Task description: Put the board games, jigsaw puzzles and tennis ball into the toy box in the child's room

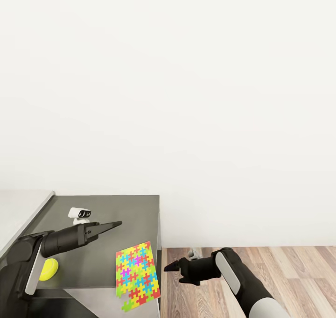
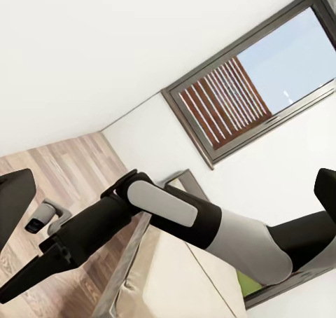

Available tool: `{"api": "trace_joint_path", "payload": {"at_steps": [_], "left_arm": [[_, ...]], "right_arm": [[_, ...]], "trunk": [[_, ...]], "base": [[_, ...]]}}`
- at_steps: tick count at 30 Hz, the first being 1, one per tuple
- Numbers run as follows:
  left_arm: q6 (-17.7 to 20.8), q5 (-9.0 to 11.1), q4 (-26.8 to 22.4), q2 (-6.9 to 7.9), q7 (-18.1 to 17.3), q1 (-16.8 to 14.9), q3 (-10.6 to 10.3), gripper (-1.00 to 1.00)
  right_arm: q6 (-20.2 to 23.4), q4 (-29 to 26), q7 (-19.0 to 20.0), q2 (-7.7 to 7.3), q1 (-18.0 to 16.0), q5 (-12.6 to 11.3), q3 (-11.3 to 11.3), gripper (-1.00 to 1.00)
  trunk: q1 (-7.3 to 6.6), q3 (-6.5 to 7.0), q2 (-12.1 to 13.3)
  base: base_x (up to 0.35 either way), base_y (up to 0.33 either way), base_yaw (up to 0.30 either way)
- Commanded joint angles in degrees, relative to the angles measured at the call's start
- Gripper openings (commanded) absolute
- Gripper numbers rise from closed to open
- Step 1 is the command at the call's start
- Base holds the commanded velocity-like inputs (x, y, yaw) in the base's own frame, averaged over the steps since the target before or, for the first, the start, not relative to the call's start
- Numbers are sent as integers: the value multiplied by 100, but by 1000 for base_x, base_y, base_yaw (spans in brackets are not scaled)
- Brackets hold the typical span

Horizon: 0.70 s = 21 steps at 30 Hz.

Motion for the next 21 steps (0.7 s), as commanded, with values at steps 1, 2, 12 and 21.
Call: {"api": "trace_joint_path", "payload": {"at_steps": [1, 2, 12, 21], "left_arm": [[61, -5, -1, 1, -24, -3, 0, 100], [61, -4, -1, 1, -24, -3, 0, 100], [61, -2, -1, 1, -24, -3, -16, 100], [61, -2, -1, 1, -24, -3, -19, 100]], "right_arm": [[11, -1, 55, 7, -5, 60, -3, 100], [11, -1, 55, 11, -5, 60, -3, 100], [11, 17, 60, 178, -5, 65, 25, 100], [11, 25, 63, 198, -5, 69, 32, 100]], "trunk": [[0, -6, -4], [0, -6, -4], [0, -6, -4], [0, -6, -4]], "base": [[0, 0, 0], [0, 0, 0], [0, 0, 0], [-1, 1, 0]]}}
